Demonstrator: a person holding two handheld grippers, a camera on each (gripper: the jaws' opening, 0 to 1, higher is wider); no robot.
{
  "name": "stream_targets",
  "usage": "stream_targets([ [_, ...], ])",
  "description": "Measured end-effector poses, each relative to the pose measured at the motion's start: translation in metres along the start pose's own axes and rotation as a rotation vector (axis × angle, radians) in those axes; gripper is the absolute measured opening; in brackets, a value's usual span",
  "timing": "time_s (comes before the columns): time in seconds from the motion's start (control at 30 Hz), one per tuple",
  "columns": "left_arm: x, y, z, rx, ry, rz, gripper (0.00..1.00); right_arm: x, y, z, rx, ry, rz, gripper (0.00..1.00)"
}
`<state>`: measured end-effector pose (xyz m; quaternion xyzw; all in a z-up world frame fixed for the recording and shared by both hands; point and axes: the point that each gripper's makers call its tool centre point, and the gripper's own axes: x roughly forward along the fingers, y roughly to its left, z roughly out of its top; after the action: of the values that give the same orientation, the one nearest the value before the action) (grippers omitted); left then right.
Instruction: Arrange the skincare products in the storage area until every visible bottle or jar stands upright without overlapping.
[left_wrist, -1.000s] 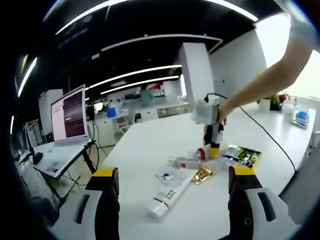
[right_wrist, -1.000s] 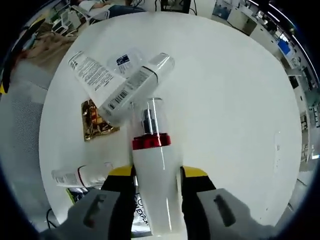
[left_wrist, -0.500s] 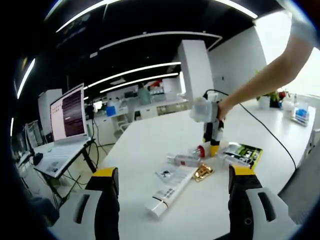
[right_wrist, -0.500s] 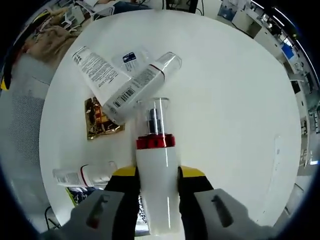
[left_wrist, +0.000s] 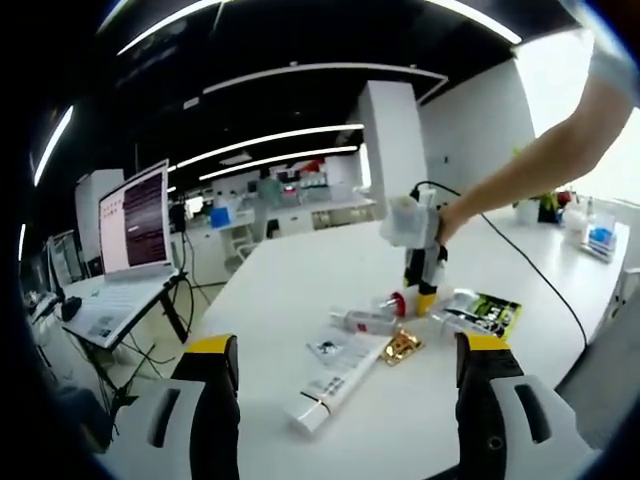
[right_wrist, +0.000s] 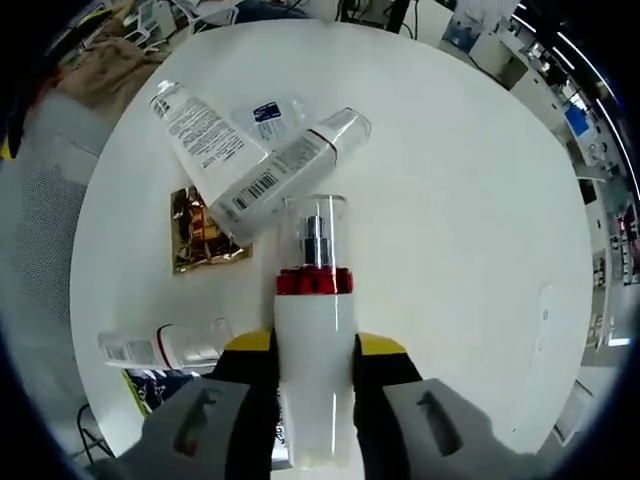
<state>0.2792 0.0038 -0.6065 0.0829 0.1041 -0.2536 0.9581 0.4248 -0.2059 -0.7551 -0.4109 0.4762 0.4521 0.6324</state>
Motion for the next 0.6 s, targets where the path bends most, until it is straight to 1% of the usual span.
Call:
stream_targets([
  [0.07, 0.0, 0.0, 0.001, -0.01, -0.003, -0.005, 0.86, -0.001, -0.001, 0.001, -0.011, -0.002, -0.017, 0.26],
  [0.13, -0.001, 0.003, 0.004, -0.04, -0.015, 0.001, 0.87, -0.002, -0.001, 0.0, -0.017, -0.012, -0.033, 0.26],
  [0.17, -0.002, 0.003, 0.004, -0.045, -0.02, 0.0, 0.88, -0.003, 0.004, 0.0, -0.013, -0.012, -0.036, 0.26],
  [0.27, -0.002, 0.0, 0.003, -0.035, -0.011, -0.01, 0.86, -0.008, 0.008, 0.0, -0.007, -0.04, -0.057, 0.26],
  [0.33, -0.003, -0.001, 0.003, -0.039, -0.013, -0.012, 0.87, -0.013, 0.007, 0.002, 0.01, -0.073, -0.071, 0.26],
  [0.37, -0.003, -0.001, 0.005, -0.053, -0.019, -0.017, 0.87, -0.018, 0.008, 0.003, 0.031, -0.092, -0.075, 0.26],
  [0.4, -0.003, -0.002, 0.005, -0.064, -0.023, -0.019, 0.87, -0.021, 0.009, 0.004, 0.032, -0.103, -0.079, 0.26],
  [0.47, -0.004, -0.002, 0.005, -0.067, -0.023, -0.021, 0.87, -0.029, 0.009, 0.008, 0.047, -0.144, -0.095, 0.26],
  [0.57, -0.004, -0.005, 0.005, -0.076, -0.017, -0.04, 0.87, -0.042, 0.011, 0.012, 0.083, -0.207, -0.122, 0.26],
  [0.6, -0.004, -0.006, 0.006, -0.084, -0.021, -0.047, 0.87, -0.047, 0.011, 0.014, 0.102, -0.235, -0.14, 0.26],
])
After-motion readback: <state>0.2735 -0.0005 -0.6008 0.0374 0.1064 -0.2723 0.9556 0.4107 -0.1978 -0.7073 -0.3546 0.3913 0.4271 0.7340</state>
